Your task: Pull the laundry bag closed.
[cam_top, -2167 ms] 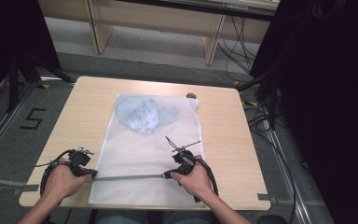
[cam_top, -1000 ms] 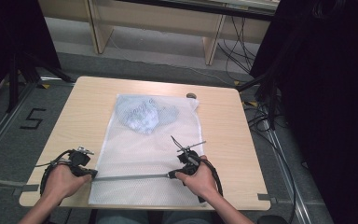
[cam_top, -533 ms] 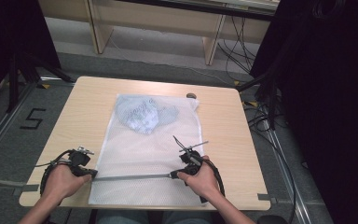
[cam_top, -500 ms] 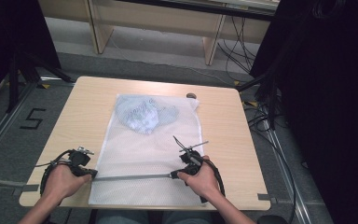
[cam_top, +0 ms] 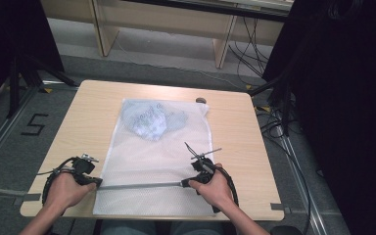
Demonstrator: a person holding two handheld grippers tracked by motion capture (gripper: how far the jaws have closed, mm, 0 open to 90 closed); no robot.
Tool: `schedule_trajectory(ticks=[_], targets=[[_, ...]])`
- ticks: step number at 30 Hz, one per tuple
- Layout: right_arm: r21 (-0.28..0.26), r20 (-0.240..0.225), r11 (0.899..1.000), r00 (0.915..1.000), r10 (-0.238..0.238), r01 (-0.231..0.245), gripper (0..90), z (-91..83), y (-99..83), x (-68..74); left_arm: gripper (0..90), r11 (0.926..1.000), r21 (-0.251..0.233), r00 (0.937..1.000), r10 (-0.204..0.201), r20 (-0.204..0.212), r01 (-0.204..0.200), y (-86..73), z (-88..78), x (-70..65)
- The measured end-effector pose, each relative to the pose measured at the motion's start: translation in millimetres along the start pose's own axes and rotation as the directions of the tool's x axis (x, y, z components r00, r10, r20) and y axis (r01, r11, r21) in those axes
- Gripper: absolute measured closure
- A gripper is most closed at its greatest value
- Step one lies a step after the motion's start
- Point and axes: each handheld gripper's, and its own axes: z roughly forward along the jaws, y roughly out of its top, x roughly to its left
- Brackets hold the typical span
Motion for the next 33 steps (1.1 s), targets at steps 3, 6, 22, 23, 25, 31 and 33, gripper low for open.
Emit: schedule_trajectory(ticks=[3,6,22,23,25,31,33], targets=[[-0.005,0.008,1.000,0.9999,-0.012,0.012,86.8,-0.5,-0.3,-1.8,90.0,1.0000,-0.001,1.0000,-0.005,-0.004,0.005,-0.1,0.0,-0.3],[0.002,-0.008,1.000,0.9999,0.007,-0.007,86.7,-2.2,-1.1,-1.5,90.0,1.0000,0.001,1.0000,-0.004,-0.004,0.004,0.0,-0.2,-0.2],[-0.001,-0.001,1.000,0.9997,0.025,-0.025,86.8,-7.5,-3.7,-7.0,90.0,1.0000,0.000,1.0000,-0.001,-0.006,0.001,0.1,-0.1,-0.4],[0.002,0.003,1.000,0.9998,0.018,-0.018,86.7,-7.8,-4.0,-7.6,90.0,1.0000,0.000,1.0000,-0.004,-0.005,0.004,0.0,-0.1,-0.5],[0.002,-0.008,1.000,0.9997,0.024,-0.024,86.7,-7.5,-4.2,-7.4,90.0,1.0000,0.001,1.0000,0.004,0.005,-0.004,0.2,0.2,0.4],[0.002,0.014,1.000,0.9997,0.021,-0.021,86.7,-7.5,-5.2,-9.1,90.0,1.0000,-0.001,1.0000,-0.008,-0.004,0.008,-0.3,0.0,-0.5],[0.004,0.010,1.000,0.9998,0.018,-0.018,86.7,-8.5,-5.7,-10.4,90.0,1.0000,0.000,1.0000,-0.002,-0.004,0.002,0.0,-0.1,-0.3]])
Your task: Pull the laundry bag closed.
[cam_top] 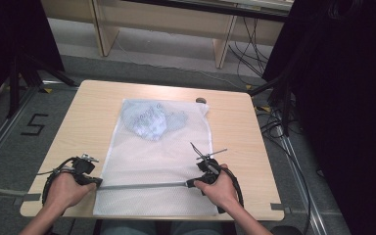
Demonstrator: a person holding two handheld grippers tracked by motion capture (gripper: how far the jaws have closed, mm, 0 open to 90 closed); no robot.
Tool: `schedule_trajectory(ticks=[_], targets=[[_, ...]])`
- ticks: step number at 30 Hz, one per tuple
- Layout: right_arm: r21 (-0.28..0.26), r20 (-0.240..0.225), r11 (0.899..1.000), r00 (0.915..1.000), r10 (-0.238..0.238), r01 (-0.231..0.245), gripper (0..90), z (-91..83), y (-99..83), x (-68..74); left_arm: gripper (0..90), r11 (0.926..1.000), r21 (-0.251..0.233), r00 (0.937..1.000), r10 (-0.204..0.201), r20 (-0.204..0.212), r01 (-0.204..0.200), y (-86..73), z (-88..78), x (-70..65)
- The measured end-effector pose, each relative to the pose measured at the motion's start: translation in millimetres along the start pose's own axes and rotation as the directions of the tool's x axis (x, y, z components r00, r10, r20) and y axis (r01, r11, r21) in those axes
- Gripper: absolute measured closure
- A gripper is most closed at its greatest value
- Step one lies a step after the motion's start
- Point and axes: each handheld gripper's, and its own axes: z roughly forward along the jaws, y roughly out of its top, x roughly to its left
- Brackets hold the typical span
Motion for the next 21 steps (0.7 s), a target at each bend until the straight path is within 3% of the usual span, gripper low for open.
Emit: schedule_trajectory(ticks=[7,8,9,16,17,21], targets=[[0.018,-0.015,1.000,0.9998,0.015,-0.015,86.7,-1.8,-1.3,-2.0,90.0,1.0000,0.001,1.0000,0.000,-0.001,0.000,0.0,0.0,0.0],[0.015,-0.026,0.999,0.9987,0.043,-0.043,86.7,-1.4,-1.7,-0.1,90.0,1.0000,0.001,1.0000,0.000,-0.001,0.000,0.0,0.0,0.0],[0.015,-0.016,1.000,0.9998,0.014,-0.014,86.8,-2.2,-1.2,-2.9,90.0,1.0000,0.001,1.0000,0.000,0.000,0.000,0.0,0.0,0.0],[0.003,-0.002,1.000,0.9998,0.020,-0.020,86.7,-3.4,-2.0,-5.5,90.0,1.0000,0.001,1.0000,0.006,0.005,-0.006,0.2,0.2,0.5],[-0.020,0.015,1.000,0.9997,-0.019,0.019,86.7,-2.1,-1.8,-9.2,90.0,1.0000,0.000,1.0000,0.003,0.003,-0.003,0.1,0.1,0.3],[-0.011,0.018,1.000,0.9998,0.003,-0.003,86.7,-3.6,-2.2,-9.1,90.0,1.0000,0.003,1.0000,-0.006,0.002,0.006,0.0,-0.2,-0.1]])
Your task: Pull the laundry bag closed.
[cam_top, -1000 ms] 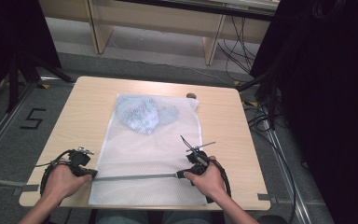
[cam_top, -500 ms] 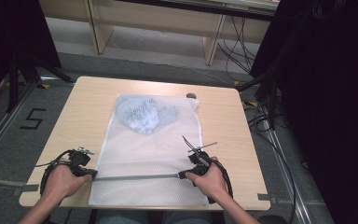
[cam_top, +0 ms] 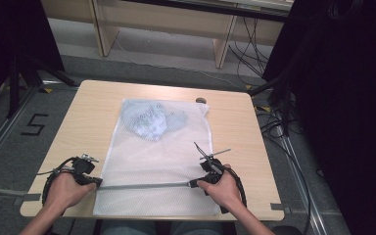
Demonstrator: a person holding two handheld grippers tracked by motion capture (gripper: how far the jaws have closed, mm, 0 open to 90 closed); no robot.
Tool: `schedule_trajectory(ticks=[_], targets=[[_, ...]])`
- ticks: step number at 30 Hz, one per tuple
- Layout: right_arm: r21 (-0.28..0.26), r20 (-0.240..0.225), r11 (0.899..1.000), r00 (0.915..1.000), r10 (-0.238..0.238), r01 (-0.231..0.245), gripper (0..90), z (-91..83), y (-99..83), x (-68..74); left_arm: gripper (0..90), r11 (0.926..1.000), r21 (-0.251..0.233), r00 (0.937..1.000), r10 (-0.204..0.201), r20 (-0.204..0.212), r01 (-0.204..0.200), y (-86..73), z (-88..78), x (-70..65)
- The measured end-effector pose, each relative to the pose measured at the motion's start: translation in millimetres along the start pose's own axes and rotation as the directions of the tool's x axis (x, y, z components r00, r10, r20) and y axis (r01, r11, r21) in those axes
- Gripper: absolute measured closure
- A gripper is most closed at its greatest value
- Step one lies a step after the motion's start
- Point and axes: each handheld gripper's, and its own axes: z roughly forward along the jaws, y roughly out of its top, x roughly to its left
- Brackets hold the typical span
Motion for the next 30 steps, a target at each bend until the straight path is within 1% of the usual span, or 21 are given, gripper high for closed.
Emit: schedule_trajectory(ticks=[1,2,3,4,6,7,10,11,13,14,16,17,20,22,24,25,26,27,28,29,30], targets=[[0.009,-0.001,1.000,1.0000,0.005,-0.005,86.7,0.0,-0.1,-0.6,90.0,1.0000,-0.005,1.0000,0.005,-0.001,-0.005,-0.1,0.3,0.3],[0.010,0.001,1.000,1.0000,-0.002,0.002,86.7,0.0,-0.5,-2.5,90.0,1.0000,-0.004,1.0000,0.004,-0.001,-0.004,-0.1,0.3,0.2],[0.004,-0.002,1.000,1.0000,-0.002,0.002,86.7,-0.4,-0.7,-2.3,90.0,1.0000,0.002,1.0000,0.005,0.000,-0.005,0.2,-0.1,0.3],[0.004,-0.004,1.000,1.0000,-0.001,0.001,86.7,-0.4,-0.9,-2.3,90.0,1.0000,-0.004,1.0000,0.005,-0.001,-0.005,0.0,0.2,0.2],[0.005,-0.003,1.000,1.0000,0.001,-0.001,86.7,-0.6,-0.9,-2.5,90.0,0.9999,-0.002,0.9999,0.011,0.012,-0.011,0.1,0.6,0.9],[0.001,-0.001,1.000,1.0000,0.000,0.000,86.7,-0.8,-0.9,-2.4,90.0,1.0000,-0.002,1.0000,0.009,-0.001,-0.009,0.0,0.1,0.5],[0.015,-0.008,1.000,0.9999,0.008,-0.008,86.7,-1.1,-0.7,-4.2,90.0,1.0000,-0.003,1.0000,0.004,-0.002,-0.004,0.0,0.2,0.2],[0.024,-0.003,1.000,0.9999,0.011,-0.011,86.7,-1.5,-0.8,-4.7,90.0,1.0000,-0.002,1.0000,0.005,-0.001,-0.005,0.0,0.2,0.3],[0.022,-0.008,1.000,1.0000,0.004,-0.004,86.7,-1.2,-1.1,-5.2,90.0,1.0000,0.002,1.0000,0.003,0.000,-0.003,0.2,-0.1,0.3],[0.029,-0.031,0.999,0.9990,0.033,-0.032,86.7,-2.3,-1.7,-4.0,90.0,1.0000,0.002,1.0000,0.005,0.000,-0.005,0.3,-0.1,0.3],[0.034,-0.034,0.999,0.9986,0.040,-0.038,86.7,-2.6,-1.8,-4.0,90.0,1.0000,-0.004,1.0000,0.005,-0.001,-0.005,0.0,0.3,0.2],[0.033,-0.029,0.999,0.9988,0.040,-0.039,86.7,-3.3,-1.7,-4.5,90.0,0.9999,-0.002,0.9999,0.012,0.005,-0.012,0.2,0.4,0.8],[0.030,-0.027,0.999,0.9988,0.042,-0.041,86.7,-4.0,-2.2,-5.6,90.0,0.9999,-0.002,0.9999,0.013,0.005,-0.013,0.2,0.4,0.9],[0.030,-0.025,0.999,0.9990,0.036,-0.035,86.7,-3.6,-2.7,-6.7,90.0,1.0000,-0.002,1.0000,0.002,-0.001,-0.002,0.0,0.2,-0.2],[0.032,-0.019,0.999,0.9990,0.040,-0.039,86.7,-3.6,-2.7,-6.9,90.0,1.0000,-0.003,1.0000,0.006,-0.001,-0.006,0.0,0.2,0.1],[0.027,-0.023,0.999,0.9990,0.037,-0.036,86.7,-4.2,-2.7,-7.0,90.0,0.9999,-0.002,0.9999,0.011,0.012,-0.011,0.2,0.7,0.9],[0.028,-0.024,0.999,0.9991,0.036,-0.035,86.7,-4.7,-2.7,-7.1,90.0,0.9999,-0.002,1.0000,0.010,-0.001,-0.010,0.1,0.1,0.4],[0.028,-0.024,0.999,0.9991,0.036,-0.035,86.7,-4.7,-2.7,-7.1,90.0,0.9999,-0.002,1.0000,0.010,-0.001,-0.010,0.1,0.1,0.4],[0.029,-0.027,0.999,0.9988,0.041,-0.040,86.7,-5.1,-2.5,-7.2,90.0,0.9999,-0.014,0.9999,-0.010,-0.005,0.010,-0.2,1.1,-1.2],[0.033,-0.032,0.998,0.9984,0.045,-0.044,86.7,-5.2,-2.6,-7.4,90.0,0.9999,-0.012,1.0000,-0.001,-0.005,0.001,0.0,0.9,-0.7],[0.022,-0.022,0.999,0.9989,0.042,-0.042,86.7,-5.2,-3.2,-7.6,90.0,1.0000,-0.003,1.0000,0.006,-0.002,-0.006,0.1,0.3,0.0]])
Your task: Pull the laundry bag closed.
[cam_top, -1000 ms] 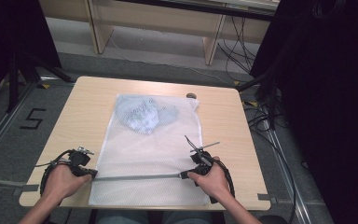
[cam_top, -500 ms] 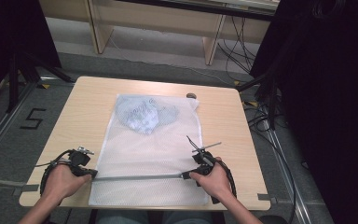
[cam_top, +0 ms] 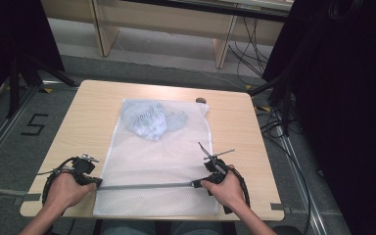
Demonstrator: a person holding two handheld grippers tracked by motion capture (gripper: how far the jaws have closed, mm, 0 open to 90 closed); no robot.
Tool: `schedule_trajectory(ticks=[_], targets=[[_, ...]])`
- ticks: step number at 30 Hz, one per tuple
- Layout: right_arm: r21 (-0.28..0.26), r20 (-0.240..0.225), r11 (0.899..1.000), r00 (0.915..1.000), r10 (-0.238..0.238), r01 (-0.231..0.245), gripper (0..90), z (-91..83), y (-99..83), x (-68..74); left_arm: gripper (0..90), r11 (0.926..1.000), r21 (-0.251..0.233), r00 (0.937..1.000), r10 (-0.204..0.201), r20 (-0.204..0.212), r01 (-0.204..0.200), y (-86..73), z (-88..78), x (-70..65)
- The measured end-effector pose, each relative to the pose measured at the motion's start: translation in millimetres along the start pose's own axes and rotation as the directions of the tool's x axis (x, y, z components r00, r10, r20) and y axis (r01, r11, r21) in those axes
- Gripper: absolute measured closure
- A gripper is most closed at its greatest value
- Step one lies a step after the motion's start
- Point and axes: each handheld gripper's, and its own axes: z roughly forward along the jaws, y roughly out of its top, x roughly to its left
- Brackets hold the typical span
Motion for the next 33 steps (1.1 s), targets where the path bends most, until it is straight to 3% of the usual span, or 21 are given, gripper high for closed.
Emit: schedule_trajectory(ticks=[3,4,9,14,18,21,25,33], targets=[[0.007,-0.006,1.000,0.9998,0.018,-0.017,86.7,0.3,-0.8,0.5,90.0,1.0000,-0.004,1.0000,-0.001,-0.001,0.001,0.0,0.3,-0.3],[-0.013,0.012,1.000,0.9999,-0.004,0.004,86.7,0.4,-1.1,-1.1,90.0,1.0000,0.003,1.0000,0.005,0.000,-0.005,0.1,-0.2,0.2],[0.009,-0.001,1.000,1.0000,0.007,-0.007,86.8,-1.5,-0.7,-0.9,90.0,1.0000,0.001,1.0000,0.004,-0.001,-0.004,0.0,0.0,-0.1],[-0.002,0.008,1.000,1.0000,0.002,-0.002,86.7,-1.8,-1.8,-2.9,90.0,0.9997,0.022,1.0000,0.006,0.000,-0.006,0.9,-1.3,0.1],[-0.002,0.009,1.000,1.0000,0.001,-0.001,86.7,-1.6,-1.8,-3.2,90.0,1.0000,0.001,1.0000,0.003,-0.001,-0.003,0.0,0.0,-0.1],[0.001,0.011,1.000,0.9999,0.003,-0.003,86.7,-1.7,-1.9,-3.1,90.0,0.9997,0.023,1.0000,0.007,0.000,-0.007,0.9,-1.3,0.1],[0.010,-0.006,1.000,0.9998,0.020,-0.020,86.7,-3.2,-2.2,-4.2,90.0,0.9997,0.022,1.0000,0.006,0.000,-0.006,0.8,-1.2,0.1],[0.012,0.005,1.000,0.9999,0.013,-0.013,86.7,-3.5,-2.9,-6.1,90.0,0.9997,0.025,1.0000,0.007,0.001,-0.007,1.0,-1.4,0.2]])
